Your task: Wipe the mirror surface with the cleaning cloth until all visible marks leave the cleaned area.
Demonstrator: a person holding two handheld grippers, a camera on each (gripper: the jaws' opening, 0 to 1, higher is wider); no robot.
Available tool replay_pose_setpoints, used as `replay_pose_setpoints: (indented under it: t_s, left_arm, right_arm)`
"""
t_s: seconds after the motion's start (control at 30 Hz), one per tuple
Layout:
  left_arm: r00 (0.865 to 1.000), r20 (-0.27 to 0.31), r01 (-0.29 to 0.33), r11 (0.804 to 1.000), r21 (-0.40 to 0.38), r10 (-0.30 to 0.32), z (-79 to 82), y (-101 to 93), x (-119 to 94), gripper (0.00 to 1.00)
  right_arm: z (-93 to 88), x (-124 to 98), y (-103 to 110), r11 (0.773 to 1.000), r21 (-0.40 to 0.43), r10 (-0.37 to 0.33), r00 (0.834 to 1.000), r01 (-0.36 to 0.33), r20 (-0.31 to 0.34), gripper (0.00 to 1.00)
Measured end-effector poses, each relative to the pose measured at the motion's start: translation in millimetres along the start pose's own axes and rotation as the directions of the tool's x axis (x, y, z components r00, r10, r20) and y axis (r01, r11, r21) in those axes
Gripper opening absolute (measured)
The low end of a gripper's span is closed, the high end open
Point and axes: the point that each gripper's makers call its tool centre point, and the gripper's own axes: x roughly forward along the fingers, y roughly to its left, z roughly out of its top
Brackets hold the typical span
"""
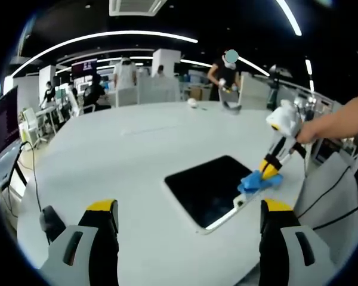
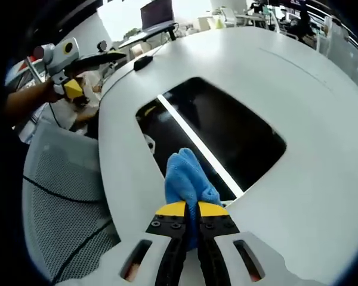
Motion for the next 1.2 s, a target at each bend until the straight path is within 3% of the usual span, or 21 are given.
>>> replay_pose_setpoints:
  t_s: [0.2, 0.7, 1.2]
  left_arm:
    - [1.0, -0.008, -0.008, 1.0, -0.008, 0.008, -5.0, 2.4, -2, 0.99]
    - [0.999, -0.033, -0.018, 0.999, -0.027, 0.018, -15.2, 7.0, 0, 0.99]
    - [0.999, -0.042, -0.015, 1.0, -0.015, 0.014, -11.7, 11.8, 7, 0.99]
  right_arm:
    - [4.5, 0, -7, 0.999, 0.001, 0.032, 0.999, -0.032, -0.012, 0.0]
    - [21.6, 2, -37, 0.999, -0.021, 0.03, 0.998, -0.031, -0.051, 0.0]
    - [38.9, 3, -67, 0.999, -0.032, 0.001, 0.997, -0.003, -0.083, 0.0]
